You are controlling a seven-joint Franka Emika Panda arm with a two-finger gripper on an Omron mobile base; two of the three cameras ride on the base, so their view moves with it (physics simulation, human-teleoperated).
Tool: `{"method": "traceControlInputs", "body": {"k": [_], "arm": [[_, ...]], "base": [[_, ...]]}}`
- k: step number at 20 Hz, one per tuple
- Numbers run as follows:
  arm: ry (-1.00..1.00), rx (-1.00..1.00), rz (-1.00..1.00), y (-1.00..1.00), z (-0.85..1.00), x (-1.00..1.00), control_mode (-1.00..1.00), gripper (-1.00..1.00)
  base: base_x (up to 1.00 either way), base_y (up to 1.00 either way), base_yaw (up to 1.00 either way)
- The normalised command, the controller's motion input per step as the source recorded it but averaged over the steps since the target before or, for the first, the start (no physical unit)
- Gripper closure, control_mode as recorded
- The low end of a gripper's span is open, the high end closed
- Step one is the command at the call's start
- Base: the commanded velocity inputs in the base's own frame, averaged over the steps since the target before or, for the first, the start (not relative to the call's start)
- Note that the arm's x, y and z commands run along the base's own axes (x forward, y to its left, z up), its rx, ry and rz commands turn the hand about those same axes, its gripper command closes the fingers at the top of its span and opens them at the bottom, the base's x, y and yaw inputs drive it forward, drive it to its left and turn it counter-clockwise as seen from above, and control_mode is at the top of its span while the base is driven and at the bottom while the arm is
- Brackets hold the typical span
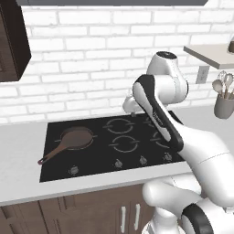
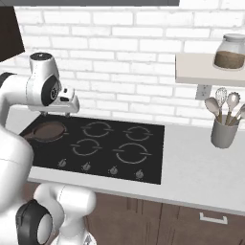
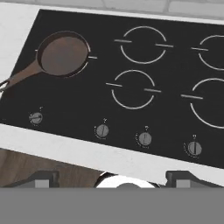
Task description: Turn off the front left burner of the stove.
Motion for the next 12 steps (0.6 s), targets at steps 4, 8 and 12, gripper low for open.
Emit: {"method": "traceControlInputs", "body": {"k": [4, 8, 12], "arm": [[0.01, 0.00, 0.16, 1.00, -0.21, -0.45, -1.00, -1.00], [0.01, 0.00, 0.15, 0.93, -0.18, -0.41, -1.00, -1.00], [0.07, 0.00, 0.21, 1.00, -0.21, -0.23, -1.00, -1.00]], "base": [[0.00, 0.00, 0.00], [0.00, 0.00, 0.00], [0.00, 0.00, 0.00]]}}
